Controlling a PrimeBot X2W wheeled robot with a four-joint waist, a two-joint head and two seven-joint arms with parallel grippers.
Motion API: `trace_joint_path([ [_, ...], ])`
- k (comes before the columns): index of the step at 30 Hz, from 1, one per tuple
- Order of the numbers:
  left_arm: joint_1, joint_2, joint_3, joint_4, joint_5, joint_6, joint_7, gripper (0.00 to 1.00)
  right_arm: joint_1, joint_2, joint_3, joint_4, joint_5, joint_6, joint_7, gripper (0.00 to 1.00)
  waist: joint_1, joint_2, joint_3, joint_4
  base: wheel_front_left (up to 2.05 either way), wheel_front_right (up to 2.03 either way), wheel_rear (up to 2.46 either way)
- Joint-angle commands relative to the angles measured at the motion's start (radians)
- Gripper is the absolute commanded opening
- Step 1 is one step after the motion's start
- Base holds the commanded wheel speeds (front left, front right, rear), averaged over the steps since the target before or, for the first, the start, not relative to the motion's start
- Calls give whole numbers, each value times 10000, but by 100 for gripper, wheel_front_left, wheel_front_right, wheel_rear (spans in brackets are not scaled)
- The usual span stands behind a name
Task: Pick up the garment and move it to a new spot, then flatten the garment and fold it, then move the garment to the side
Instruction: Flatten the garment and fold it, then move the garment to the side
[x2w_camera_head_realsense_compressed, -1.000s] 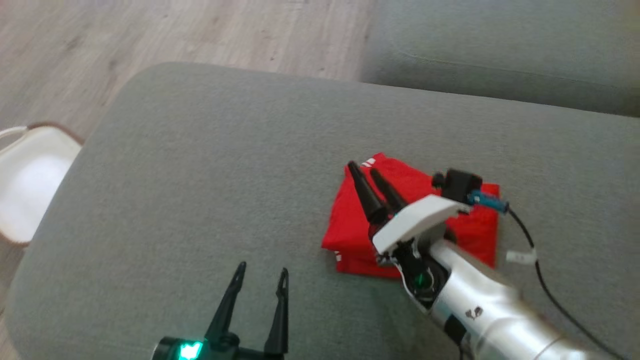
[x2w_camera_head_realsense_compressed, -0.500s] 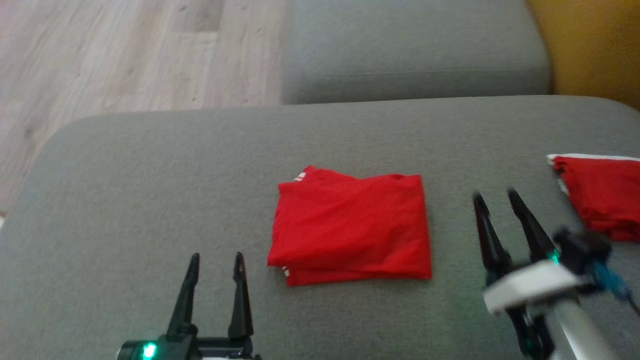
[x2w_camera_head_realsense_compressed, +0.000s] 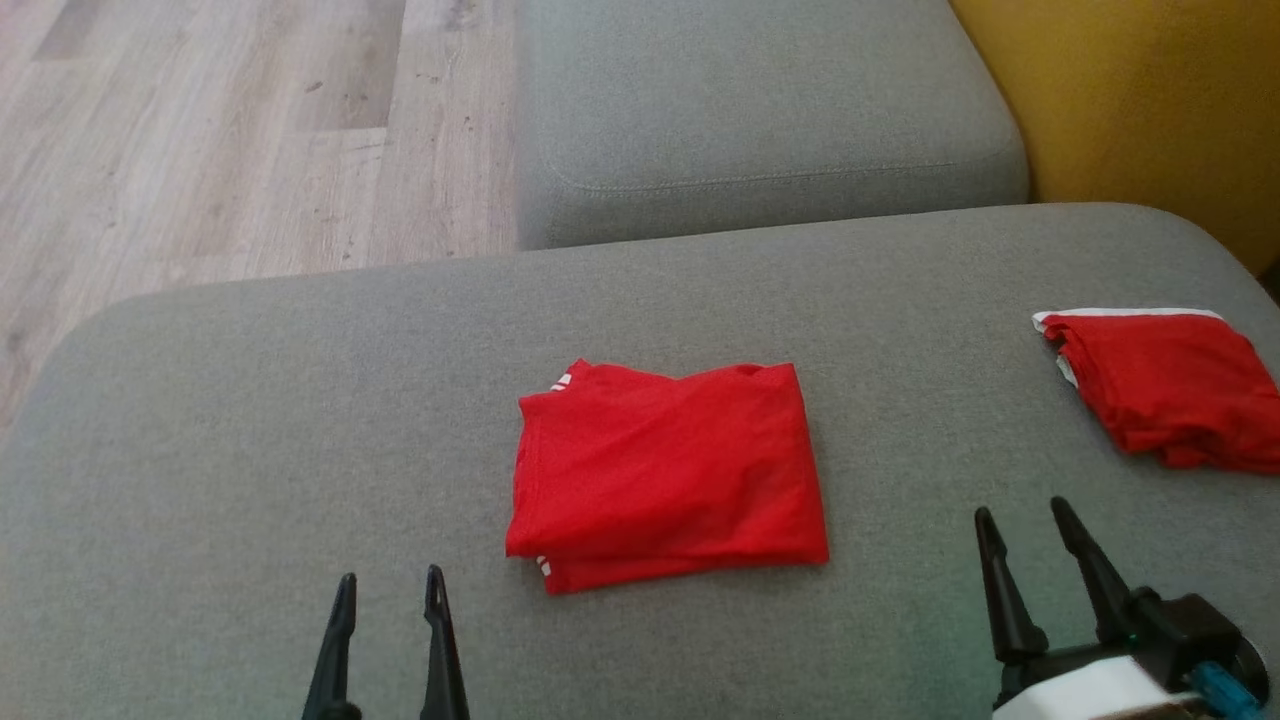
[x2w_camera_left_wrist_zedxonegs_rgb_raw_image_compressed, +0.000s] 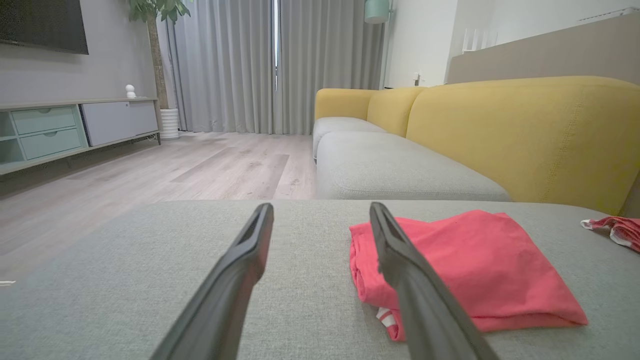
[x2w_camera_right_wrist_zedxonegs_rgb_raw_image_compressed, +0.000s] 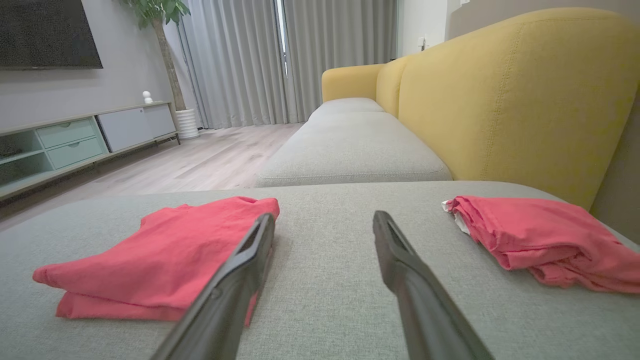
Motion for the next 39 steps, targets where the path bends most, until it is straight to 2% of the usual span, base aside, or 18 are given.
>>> trace_joint_path([
  [1, -313, -87, 350, -306, 122, -24, -95, 100, -380, -53, 140, -433, -70, 65, -91, 100, 1, -1, -5, 6, 0, 0, 0],
  [28, -84, -87, 338, -426, 273, -208, -95, 100, -260, 35, 209, -465, -212, 65, -91, 100, 1, -1, -14, 91, 0, 0, 0],
  [39, -338, -87, 114, -551, 329, -139, -95, 100, -644, -95, 108, -361, -187, 65, -91, 100, 1, -1, 666, 381, 0, 0, 0],
])
